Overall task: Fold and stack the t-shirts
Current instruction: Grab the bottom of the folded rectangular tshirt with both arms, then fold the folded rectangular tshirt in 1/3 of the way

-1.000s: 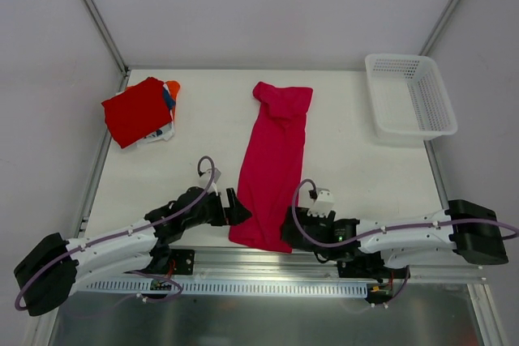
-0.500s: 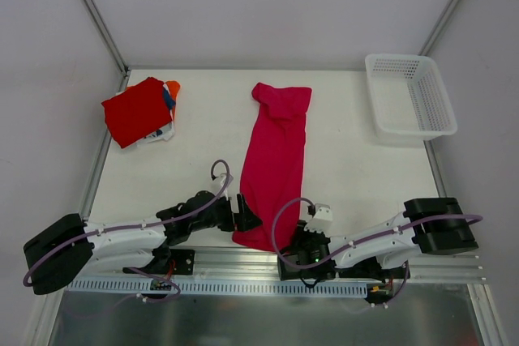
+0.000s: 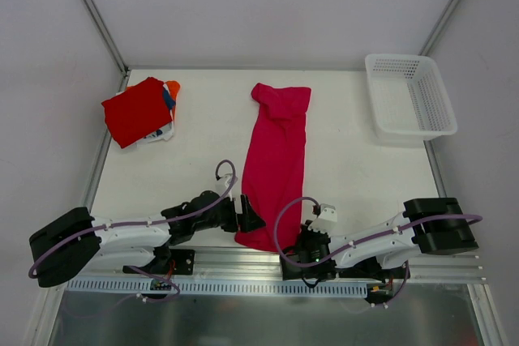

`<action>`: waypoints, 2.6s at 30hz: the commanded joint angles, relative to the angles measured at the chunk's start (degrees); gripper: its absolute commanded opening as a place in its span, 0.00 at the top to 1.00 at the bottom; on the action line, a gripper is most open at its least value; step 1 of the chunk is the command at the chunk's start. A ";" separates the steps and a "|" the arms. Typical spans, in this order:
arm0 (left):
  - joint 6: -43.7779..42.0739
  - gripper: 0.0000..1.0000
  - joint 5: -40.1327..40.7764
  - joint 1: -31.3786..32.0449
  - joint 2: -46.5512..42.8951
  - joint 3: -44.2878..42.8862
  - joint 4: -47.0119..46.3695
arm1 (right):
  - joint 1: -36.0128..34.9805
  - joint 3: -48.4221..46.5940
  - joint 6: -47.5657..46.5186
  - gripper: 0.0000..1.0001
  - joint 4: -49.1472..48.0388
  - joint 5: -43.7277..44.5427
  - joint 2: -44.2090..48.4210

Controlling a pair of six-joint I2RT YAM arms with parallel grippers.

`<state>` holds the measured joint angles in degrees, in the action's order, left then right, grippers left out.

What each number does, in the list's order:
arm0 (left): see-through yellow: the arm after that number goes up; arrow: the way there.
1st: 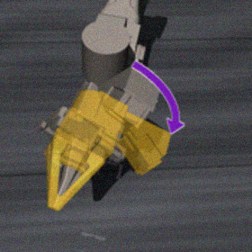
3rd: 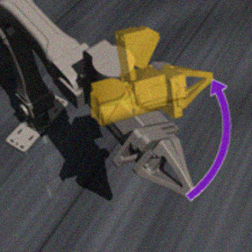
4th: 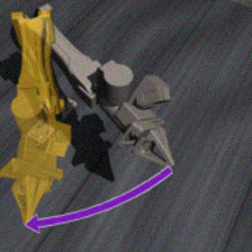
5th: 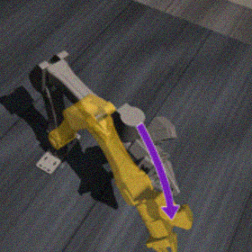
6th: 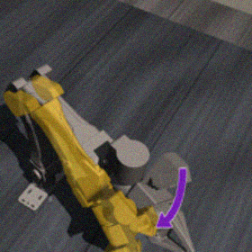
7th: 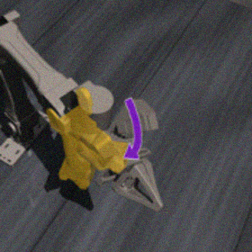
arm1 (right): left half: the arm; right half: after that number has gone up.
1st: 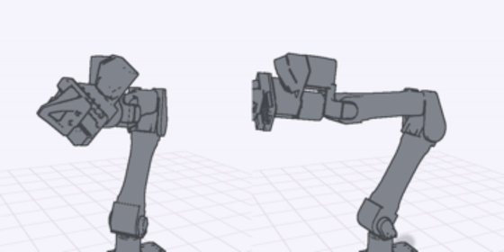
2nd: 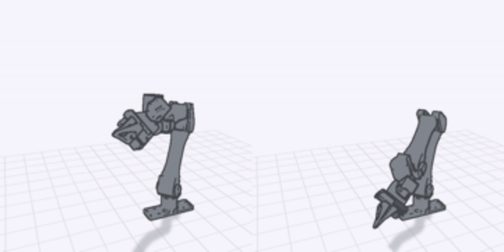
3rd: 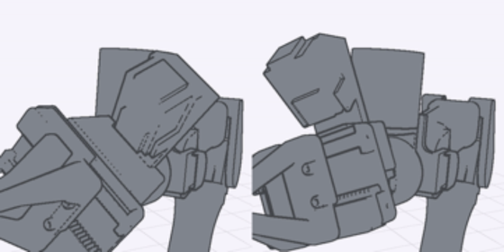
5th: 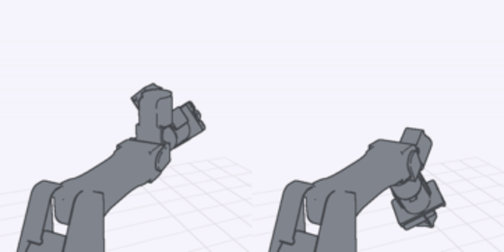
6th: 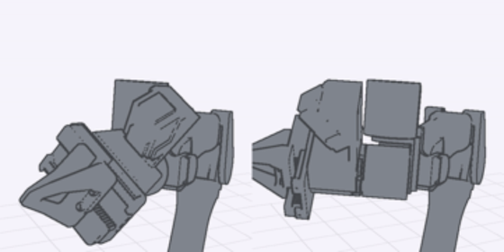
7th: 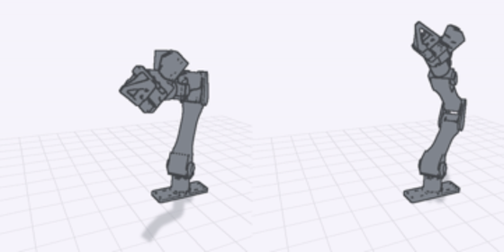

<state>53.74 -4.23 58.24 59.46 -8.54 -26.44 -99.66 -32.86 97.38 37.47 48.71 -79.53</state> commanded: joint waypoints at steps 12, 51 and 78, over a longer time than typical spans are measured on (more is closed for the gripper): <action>1.20 0.95 0.19 5.39 12.43 -3.50 5.69 | -0.36 1.75 4.57 0.99 3.92 1.13 1.30; -11.36 0.97 12.31 6.63 -7.43 -23.19 34.96 | 3.23 -19.78 2.11 1.00 37.32 16.85 6.40; -24.64 1.00 8.10 -15.08 15.58 -39.71 28.91 | 34.87 -25.14 -54.56 0.99 -5.73 13.35 -0.88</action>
<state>31.99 5.34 45.25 72.62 -45.21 5.63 -67.79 -55.70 55.18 41.63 64.01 -78.13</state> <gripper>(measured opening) 0.021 0.009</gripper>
